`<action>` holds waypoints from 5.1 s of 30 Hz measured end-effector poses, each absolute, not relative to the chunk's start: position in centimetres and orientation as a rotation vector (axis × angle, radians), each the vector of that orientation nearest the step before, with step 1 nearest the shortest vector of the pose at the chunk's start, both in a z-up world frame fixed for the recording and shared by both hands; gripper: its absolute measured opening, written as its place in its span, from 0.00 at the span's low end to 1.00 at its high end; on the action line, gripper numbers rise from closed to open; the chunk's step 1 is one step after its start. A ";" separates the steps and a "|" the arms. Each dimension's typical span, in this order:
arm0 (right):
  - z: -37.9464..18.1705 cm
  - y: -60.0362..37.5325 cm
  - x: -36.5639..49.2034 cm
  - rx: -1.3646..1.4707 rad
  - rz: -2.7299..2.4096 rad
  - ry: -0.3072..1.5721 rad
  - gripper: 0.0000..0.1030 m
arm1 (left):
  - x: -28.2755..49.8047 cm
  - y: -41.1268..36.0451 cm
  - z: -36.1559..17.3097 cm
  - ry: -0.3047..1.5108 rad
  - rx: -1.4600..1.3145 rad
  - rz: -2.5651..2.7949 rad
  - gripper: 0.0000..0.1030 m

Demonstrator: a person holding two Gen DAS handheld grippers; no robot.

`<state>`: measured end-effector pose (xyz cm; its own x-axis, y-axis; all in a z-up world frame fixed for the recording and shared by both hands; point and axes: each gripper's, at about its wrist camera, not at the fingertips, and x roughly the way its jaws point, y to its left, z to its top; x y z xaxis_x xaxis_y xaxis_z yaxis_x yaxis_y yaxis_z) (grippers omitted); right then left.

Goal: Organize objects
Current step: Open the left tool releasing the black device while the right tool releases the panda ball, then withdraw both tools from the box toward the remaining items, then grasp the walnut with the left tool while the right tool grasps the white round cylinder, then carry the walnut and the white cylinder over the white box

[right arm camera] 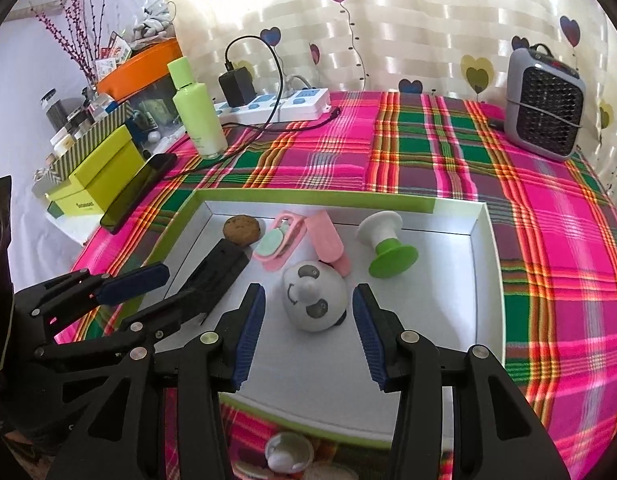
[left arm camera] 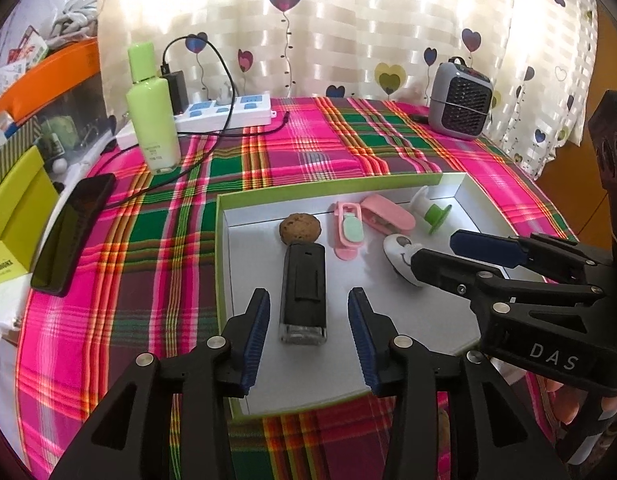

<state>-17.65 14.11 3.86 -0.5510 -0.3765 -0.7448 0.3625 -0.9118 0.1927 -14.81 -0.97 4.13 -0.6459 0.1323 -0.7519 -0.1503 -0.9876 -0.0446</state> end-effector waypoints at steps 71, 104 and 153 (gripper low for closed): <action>2.8 20.1 -7.6 1.158 -2.582 -0.074 0.46 | -6.7 1.8 2.3 -0.103 -1.220 2.562 0.49; 1.3 18.4 -9.9 1.215 -2.490 -0.123 0.46 | -8.4 1.1 1.5 -0.160 -1.249 2.555 0.37; 2.5 19.1 -8.4 1.166 -2.509 -0.165 0.20 | -7.5 1.0 2.6 -0.152 -1.207 2.559 0.27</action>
